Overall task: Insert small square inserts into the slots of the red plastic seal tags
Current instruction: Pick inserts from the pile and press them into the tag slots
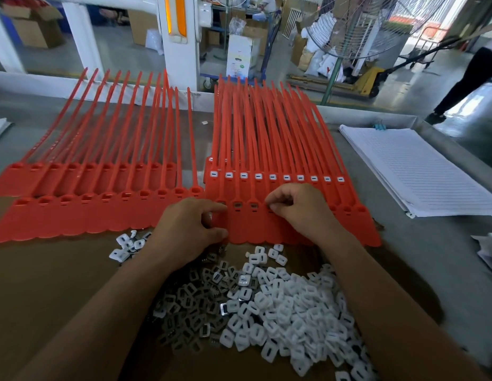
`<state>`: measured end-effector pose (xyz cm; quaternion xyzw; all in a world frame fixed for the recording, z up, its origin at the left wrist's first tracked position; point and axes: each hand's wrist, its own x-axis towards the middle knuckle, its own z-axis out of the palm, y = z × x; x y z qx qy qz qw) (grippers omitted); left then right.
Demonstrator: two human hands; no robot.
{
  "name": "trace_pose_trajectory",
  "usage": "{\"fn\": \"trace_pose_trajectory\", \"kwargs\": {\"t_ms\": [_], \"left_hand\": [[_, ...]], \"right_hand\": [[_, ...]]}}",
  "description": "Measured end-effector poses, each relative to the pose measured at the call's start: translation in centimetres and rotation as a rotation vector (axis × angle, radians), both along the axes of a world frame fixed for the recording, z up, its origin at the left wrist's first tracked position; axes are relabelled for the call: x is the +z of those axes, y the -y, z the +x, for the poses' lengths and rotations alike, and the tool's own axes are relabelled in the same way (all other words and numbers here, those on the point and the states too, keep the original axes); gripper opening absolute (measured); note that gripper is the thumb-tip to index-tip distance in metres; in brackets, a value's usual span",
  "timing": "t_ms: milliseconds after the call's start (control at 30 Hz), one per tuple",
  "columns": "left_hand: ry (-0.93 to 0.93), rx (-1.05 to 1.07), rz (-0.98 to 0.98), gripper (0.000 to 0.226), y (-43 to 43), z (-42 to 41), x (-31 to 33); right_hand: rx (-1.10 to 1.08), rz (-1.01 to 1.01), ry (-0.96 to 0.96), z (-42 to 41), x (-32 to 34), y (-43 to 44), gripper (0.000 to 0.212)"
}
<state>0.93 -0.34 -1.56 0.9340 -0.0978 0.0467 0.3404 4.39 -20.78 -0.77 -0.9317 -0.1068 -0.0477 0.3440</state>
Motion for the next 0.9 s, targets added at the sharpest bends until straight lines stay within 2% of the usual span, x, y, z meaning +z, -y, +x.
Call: {"fn": "trace_pose_trajectory", "kwargs": {"t_ms": [167, 300, 533, 767, 900], "left_hand": [[-0.004, -0.002, 0.004, 0.045, 0.0, 0.1, -0.1], [-0.01, -0.001, -0.006, 0.045, -0.1, 0.1, 0.0], [-0.025, 0.007, -0.022, 0.045, -0.1, 0.2, -0.1], [-0.032, 0.009, -0.031, 0.044, -0.1, 0.0, -0.2], [-0.026, 0.0, -0.021, 0.044, 0.0, 0.0, -0.1]], "right_hand": [[-0.071, 0.007, 0.034, 0.0, -0.2, -0.4, 0.022], [-0.081, 0.002, 0.038, 0.0, -0.2, -0.3, 0.011], [-0.058, 0.009, -0.014, 0.0, 0.4, 0.3, 0.015], [0.049, 0.068, -0.094, -1.5, 3.2, 0.1, 0.014], [0.292, -0.017, -0.155, -3.3, 4.6, -1.5, 0.011]]}}
